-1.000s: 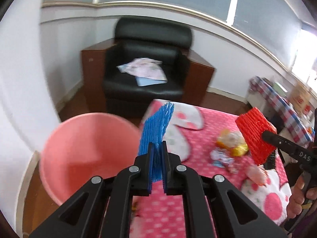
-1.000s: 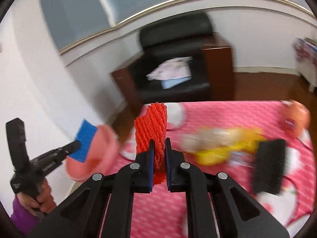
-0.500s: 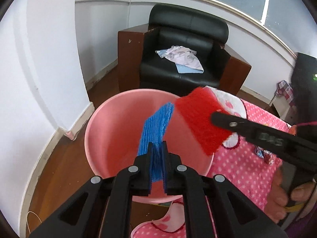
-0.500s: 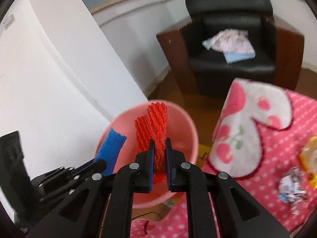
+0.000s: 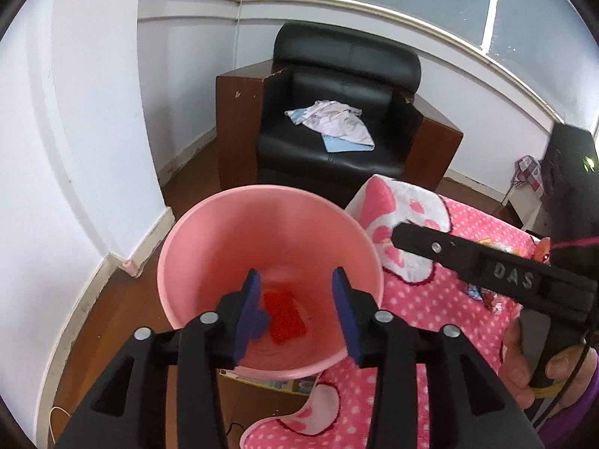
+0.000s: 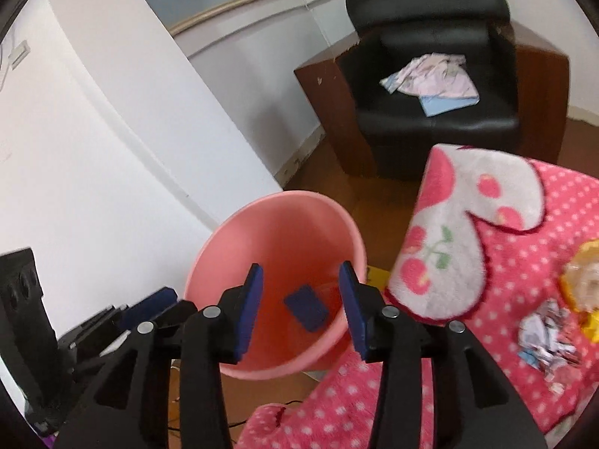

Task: Collect trash
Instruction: 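Carry both items over the pink bin and open both tools to drop them, then grasp the crumpled white-orange wrapper with the left tool while the right tool grasps the black foam net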

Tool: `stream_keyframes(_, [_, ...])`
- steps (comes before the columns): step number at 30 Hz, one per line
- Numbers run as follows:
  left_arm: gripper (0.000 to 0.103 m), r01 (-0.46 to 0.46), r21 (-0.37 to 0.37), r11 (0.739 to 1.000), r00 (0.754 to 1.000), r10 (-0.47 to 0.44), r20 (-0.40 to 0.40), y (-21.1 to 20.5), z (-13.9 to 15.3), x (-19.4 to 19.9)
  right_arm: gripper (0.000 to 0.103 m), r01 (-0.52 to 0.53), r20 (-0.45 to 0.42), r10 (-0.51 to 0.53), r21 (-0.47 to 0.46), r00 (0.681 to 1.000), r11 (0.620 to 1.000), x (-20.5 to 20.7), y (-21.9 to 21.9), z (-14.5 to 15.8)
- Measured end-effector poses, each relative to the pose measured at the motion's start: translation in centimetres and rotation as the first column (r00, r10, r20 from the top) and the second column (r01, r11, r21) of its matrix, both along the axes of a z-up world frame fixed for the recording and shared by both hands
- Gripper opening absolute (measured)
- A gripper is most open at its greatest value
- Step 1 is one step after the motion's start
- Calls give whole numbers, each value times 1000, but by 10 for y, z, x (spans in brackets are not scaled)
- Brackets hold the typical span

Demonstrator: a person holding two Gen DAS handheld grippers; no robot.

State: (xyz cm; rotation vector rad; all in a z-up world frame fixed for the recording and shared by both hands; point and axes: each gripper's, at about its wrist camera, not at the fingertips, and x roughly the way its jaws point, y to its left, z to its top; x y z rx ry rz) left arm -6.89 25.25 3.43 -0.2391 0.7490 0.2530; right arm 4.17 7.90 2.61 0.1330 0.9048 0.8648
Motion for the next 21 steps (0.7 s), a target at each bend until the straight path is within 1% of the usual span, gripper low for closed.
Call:
stream_keyframes(3, [45,23,-8,1000,999,-23,28,-13,5,-1,43,22,18,-22,2,1000,1000,-12,-25,1])
stream_keyframes(7, [49,88,-20,996,994,-86,66,-45,8,5,43,62,28,-63,26,998,998,-25,-72,0])
stream_keyframes(9, [49,127,-23,992,990,-125,70,-65,8,10,43,101,41,-102,17,994,995,-30,-99,0])
stream_keyframes(10, [49,151,-24,988,986,-150,68,-76,6,13,43,139,46,-139,7,989,990,-34,-119,-1])
stream_keyframes(12, [49,204,-15,979,977,-203,61,-102,3,18,43,203,47,-202,-5,978,979,-37,-149,-2])
stream_keyframes(17, [50,310,-10,951,950,-310,29,-162,-6,30,43,370,39,-369,-5,929,929,-51,-238,-11])
stream_keyframes(18, [50,322,-12,947,947,-321,23,-169,-8,32,43,389,33,-389,-2,921,921,-52,-249,-14])
stream_keyframes(21, [52,371,-25,928,928,-371,1,-201,-13,43,43,443,-24,-443,24,896,896,-55,-290,-27])
